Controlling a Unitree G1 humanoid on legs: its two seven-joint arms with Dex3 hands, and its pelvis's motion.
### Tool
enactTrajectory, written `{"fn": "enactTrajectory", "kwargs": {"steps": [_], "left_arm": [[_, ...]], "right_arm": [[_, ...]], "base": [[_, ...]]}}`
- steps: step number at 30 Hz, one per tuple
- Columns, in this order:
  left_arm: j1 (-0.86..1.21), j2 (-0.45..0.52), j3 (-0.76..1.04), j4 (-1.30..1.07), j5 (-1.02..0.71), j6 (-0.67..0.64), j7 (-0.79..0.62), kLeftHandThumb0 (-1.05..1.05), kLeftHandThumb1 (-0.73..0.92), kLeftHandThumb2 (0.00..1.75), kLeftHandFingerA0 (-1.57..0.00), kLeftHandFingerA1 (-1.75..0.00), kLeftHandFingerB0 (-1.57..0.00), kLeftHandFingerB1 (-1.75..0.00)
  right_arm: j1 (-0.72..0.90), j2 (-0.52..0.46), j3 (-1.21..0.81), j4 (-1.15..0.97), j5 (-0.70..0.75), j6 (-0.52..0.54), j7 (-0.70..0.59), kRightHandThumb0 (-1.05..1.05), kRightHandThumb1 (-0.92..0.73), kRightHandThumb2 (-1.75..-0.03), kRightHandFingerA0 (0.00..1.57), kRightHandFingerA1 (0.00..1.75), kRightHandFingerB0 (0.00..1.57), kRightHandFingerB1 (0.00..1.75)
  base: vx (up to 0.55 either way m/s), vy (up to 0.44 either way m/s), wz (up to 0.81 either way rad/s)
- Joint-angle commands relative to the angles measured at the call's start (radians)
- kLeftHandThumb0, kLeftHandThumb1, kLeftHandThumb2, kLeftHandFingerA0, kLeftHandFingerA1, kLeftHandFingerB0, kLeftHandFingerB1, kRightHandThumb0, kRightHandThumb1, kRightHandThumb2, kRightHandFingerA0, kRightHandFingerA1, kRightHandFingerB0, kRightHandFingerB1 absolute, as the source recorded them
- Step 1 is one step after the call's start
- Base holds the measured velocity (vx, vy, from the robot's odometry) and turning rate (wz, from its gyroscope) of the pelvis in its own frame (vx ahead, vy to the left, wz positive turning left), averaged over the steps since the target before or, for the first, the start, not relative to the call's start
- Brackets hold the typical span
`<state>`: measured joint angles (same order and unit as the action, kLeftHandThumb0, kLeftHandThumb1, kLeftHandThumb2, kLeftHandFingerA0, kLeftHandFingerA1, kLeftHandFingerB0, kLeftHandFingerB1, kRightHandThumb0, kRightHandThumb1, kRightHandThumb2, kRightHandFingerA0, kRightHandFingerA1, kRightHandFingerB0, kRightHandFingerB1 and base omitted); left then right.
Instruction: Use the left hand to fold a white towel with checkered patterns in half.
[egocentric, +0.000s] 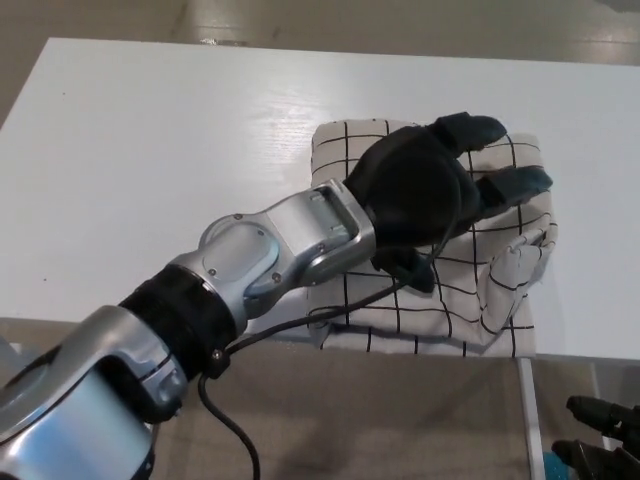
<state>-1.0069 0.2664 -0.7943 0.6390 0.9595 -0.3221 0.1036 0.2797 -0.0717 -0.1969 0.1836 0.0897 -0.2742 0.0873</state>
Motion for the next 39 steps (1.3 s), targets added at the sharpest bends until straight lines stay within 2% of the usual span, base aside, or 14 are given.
{"fn": "enactTrajectory", "kwargs": {"steps": [1, 9, 15, 16, 19, 22, 27, 28, 31, 32, 33, 34, 35, 39], "left_arm": [[-0.028, -0.01, 0.134, -0.065, -0.252, 0.182, -0.543, -0.98, 0.62, 0.66, 0.0, 0.0, 0.0, 0.0], [-0.127, 0.019, 0.324, -0.268, -0.446, 0.224, -0.617, -1.03, 0.66, 0.69, 0.0, 0.0, 0.0, -0.01], [-0.166, 0.118, 0.538, -0.499, -0.655, 0.215, -0.622, -1.03, 0.71, 0.65, 0.0, 0.0, 0.0, -0.07], [-0.152, 0.148, 0.597, -0.558, -0.711, 0.215, -0.624, -0.96, 0.57, 1.0, 0.0, 0.0, 0.0, -0.09], [-0.126, 0.178, 0.652, -0.618, -0.761, 0.226, -0.636, -0.96, 0.57, 0.99, 0.0, 0.0, 0.0, -0.09], [0.031, 0.288, 0.788, -0.827, -0.899, 0.257, -0.681, -0.92, 0.55, 0.96, 0.0, 0.0, 0.0, -0.12], [0.26, 0.378, 0.899, -1.029, -1.041, 0.274, -0.745, -0.9, 0.54, 0.87, 0.0, -0.02, -0.05, -0.2], [0.417, 0.427, 0.98, -1.126, -1.17, 0.28, -0.802, -0.82, 0.52, 0.94, 0.0, -0.1, -0.01, -0.25], [0.544, 0.447, 1.048, -1.199, -1.319, 0.334, -0.856, -0.83, 0.54, 0.93, -0.06, -0.11, -0.07, -0.27], [0.659, 0.443, 1.095, -1.228, -1.502, 0.38, -0.905, -0.78, 0.52, 0.9, -0.06, -0.32, -0.05, -0.36], [0.708, 0.437, 1.108, -1.229, -1.575, 0.384, -0.929, -0.37, 0.29, 0.92, 0.0, -0.48, 0.0, -0.47], [0.739, 0.434, 1.115, -1.23, -1.619, 0.384, -0.943, -0.37, 0.29, 0.92, 0.0, -0.48, 0.0, -0.47], [0.78, 0.428, 1.123, -1.227, -1.662, 0.386, -0.964, -0.76, 0.64, 0.6, -0.2, -0.29, -0.17, -0.28], [0.985, 0.416, 1.208, -1.248, -1.769, 0.419, -1.023, -0.74, 0.63, 0.6, -0.27, -0.31, -0.21, -0.28]], "right_arm": [[0.006, -0.019, 0.004, 0.009, -0.021, -0.03, 0.001, -0.22, -0.68, -0.6, 0.71, 0.68, 0.76, 0.58], [0.013, -0.01, 0.011, 0.001, -0.017, -0.019, 0.003, -0.22, -0.68, -0.6, 0.72, 0.68, 0.75, 0.56], [-0.003, -0.019, 0.001, 0.02, -0.013, -0.031, 0.005, -0.22, -0.66, -0.6, 0.73, 0.68, 0.76, 0.57], [-0.006, -0.02, -0.003, 0.028, -0.009, -0.035, 0.006, -0.23, -0.66, -0.6, 0.73, 0.68, 0.77, 0.57], [-0.001, -0.025, -0.006, 0.031, -0.007, -0.04, 0.012, -0.22, -0.66, -0.6, 0.73, 0.68, 0.77, 0.57], [0.02, -0.04, -0.009, 0.035, -0.001, -0.046, 0.035, -0.21, -0.67, -0.6, 0.73, 0.68, 0.76, 0.57], [0.044, -0.035, -0.01, 0.026, 0.013, -0.032, 0.047, -0.22, -0.66, -0.6, 0.71, 0.69, 0.71, 0.57], [0.056, -0.03, -0.01, 0.013, 0.022, -0.011, 0.049, -0.23, -0.66, -0.6, 0.68, 0.69, 0.69, 0.57], [0.063, -0.021, -0.008, -0.002, 0.033, 0.012, 0.05, -0.23, -0.66, -0.6, 0.68, 0.7, 0.68, 0.57], [0.067, -0.019, -0.006, -0.017, 0.039, 0.035, 0.053, -0.25, -0.67, -0.6, 0.66, 0.69, 0.68, 0.58], [0.069, -0.019, -0.005, -0.026, 0.04, 0.043, 0.052, -0.25, -0.67, -0.6, 0.66, 0.69, 0.69, 0.58], [0.07, -0.019, -0.004, -0.031, 0.041, 0.048, 0.052, -0.25, -0.67, -0.6, 0.66, 0.69, 0.69, 0.58], [0.071, -0.02, -0.005, -0.036, 0.039, 0.051, 0.05, -0.25, -0.67, -0.6, 0.66, 0.69, 0.69, 0.59], [0.069, -0.026, -0.008, -0.044, 0.024, 0.055, 0.039, -0.26, -0.67, -0.59, 0.65, 0.7, 0.68, 0.59]], "base": [[0.0, 0.0, 0.0], [0.0, 0.0, 0.0], [0.0, 0.0, 0.0], [0.0, 0.0, 0.0], [0.0, 0.0, 0.0], [0.0, 0.0, 0.0], [0.0, 0.0, 0.0], [0.0, 0.0, 0.0], [0.0, 0.0, 0.0], [0.0, 0.0, 0.0], [0.0, 0.0, 0.0], [0.0, 0.0, 0.0], [0.0, 0.0, 0.0], [0.0, 0.0, 0.0]]}}
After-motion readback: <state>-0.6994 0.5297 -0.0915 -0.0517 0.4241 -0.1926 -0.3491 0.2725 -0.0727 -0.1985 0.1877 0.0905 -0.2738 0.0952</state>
